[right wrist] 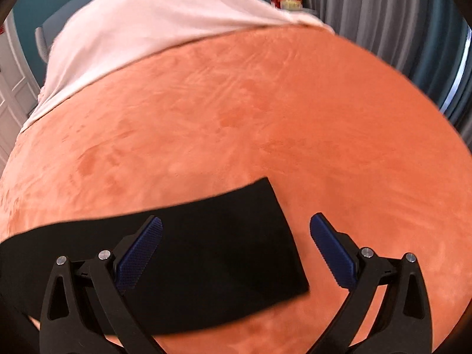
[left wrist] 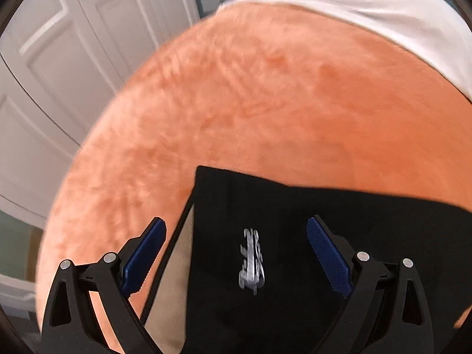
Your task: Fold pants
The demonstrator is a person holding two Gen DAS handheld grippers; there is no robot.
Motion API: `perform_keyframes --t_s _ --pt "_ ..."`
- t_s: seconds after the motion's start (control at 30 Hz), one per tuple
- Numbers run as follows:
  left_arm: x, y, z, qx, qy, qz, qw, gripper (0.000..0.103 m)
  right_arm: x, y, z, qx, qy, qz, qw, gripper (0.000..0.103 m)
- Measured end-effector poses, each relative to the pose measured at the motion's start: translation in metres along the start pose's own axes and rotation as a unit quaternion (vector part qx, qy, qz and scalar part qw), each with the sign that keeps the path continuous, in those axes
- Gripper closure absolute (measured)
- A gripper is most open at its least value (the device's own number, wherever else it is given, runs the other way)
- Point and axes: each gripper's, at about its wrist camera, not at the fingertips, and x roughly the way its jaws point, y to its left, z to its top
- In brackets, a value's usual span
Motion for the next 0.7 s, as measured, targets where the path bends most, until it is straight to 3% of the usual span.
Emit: perform_keyframes --t_s 0.07,0.13,0.17,0.2,0.23,0.27,0.3,0.37,0.43,0.5,0.7 --pt "0.021 0.003 0.008 -0.002 0.031 -0.009 0.9995 0.006 0.016 -0.001 0.007 0.007 0.008 0.010 1.000 0.005" --pt "0.032 0.005 0.015 -0.008 0.031 -0.016 0.9994 0.005 0.032 0.000 0.007 0.010 0.029 0.015 0.999 0.005" --pt "0.032 0.005 0.018 -0.011 0.026 -0.023 0.9994 0.005 0.039 0.002 0.007 0.008 0.039 0.016 0.999 0.012" --pt "0.033 0.005 0.021 -0.012 0.024 -0.028 0.9992 0.006 0.046 0.005 0.005 0.001 0.051 0.012 0.999 0.027" --pt "0.033 0.004 0.023 -0.010 0.020 -0.034 0.9992 0.010 0.049 0.005 0.004 -0.002 0.055 0.005 0.998 0.029" --pt "0.032 0.004 0.025 -0.009 0.017 -0.035 0.9992 0.022 0.048 0.006 0.003 -0.004 0.051 0.003 0.999 0.036" --pt "0.031 0.004 0.026 -0.009 0.015 -0.043 0.9989 0.031 0.045 0.006 0.002 -0.008 0.045 0.001 0.999 0.061" --pt "0.024 0.006 0.029 -0.017 0.008 -0.062 0.9979 0.078 0.039 0.002 0.000 0.002 0.047 0.019 0.999 0.089" --pt "0.009 0.011 0.029 -0.022 -0.016 -0.055 0.9981 0.079 0.021 0.000 -0.001 0.006 0.032 0.035 0.999 0.092" --pt "-0.018 0.017 0.023 -0.022 -0.047 -0.070 0.9962 0.079 0.000 0.004 -0.002 -0.003 0.014 0.044 0.999 0.092" --pt "-0.120 0.050 -0.022 -0.019 -0.114 -0.154 0.9812 0.081 -0.103 0.001 -0.023 -0.027 -0.059 0.105 0.992 0.092"
